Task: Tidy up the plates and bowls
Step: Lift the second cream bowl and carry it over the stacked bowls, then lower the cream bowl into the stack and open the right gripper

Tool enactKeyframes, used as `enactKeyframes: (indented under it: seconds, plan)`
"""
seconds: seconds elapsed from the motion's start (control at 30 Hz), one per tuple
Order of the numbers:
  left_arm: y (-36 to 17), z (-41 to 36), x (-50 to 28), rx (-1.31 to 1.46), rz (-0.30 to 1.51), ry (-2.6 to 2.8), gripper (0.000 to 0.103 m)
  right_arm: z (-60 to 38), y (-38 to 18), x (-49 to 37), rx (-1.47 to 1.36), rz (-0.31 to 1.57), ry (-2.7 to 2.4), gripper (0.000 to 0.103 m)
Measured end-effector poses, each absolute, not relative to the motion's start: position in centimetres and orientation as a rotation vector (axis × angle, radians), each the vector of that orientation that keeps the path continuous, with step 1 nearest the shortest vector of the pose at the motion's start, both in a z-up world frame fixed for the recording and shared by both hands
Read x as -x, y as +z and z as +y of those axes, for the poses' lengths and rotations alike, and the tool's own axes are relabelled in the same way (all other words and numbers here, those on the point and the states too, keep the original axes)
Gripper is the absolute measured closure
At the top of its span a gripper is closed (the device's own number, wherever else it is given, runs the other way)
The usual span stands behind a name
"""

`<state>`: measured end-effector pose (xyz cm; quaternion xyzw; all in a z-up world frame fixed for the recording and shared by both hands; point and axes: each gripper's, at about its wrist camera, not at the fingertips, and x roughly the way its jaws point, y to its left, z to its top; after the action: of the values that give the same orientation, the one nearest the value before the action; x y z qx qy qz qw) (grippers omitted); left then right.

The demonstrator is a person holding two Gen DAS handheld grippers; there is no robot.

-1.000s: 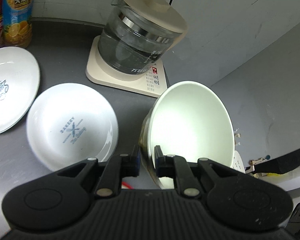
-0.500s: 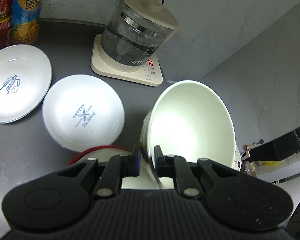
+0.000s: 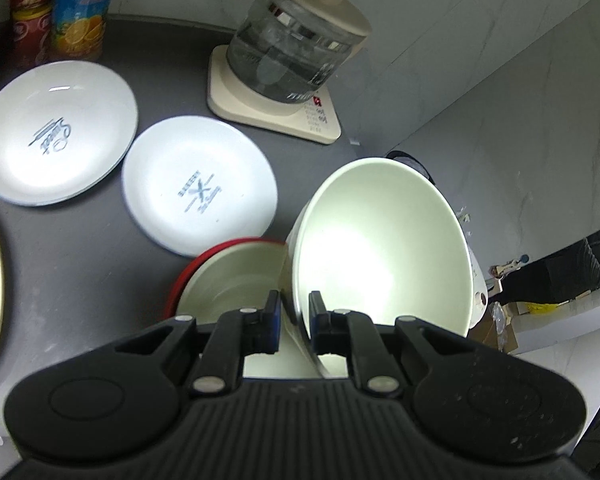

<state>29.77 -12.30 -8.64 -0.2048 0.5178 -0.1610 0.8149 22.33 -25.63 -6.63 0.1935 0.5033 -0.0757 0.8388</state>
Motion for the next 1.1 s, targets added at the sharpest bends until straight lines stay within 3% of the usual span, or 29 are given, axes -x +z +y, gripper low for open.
enactKeyframes:
  seconds: [0.97, 1.1]
  plan:
    - [-13.0, -8.6, -29.7, 0.455, 1.25, -0.3, 0.087, -23.1, -10.4, -21.7, -0.408, 1.205, -0.183, 0.076]
    - [-12.3, -7.7, -30.1, 0.462, 1.226, -0.29, 0.086, -22.8, -10.3, -22.2, -0.375, 1.217, -0.191, 0.067]
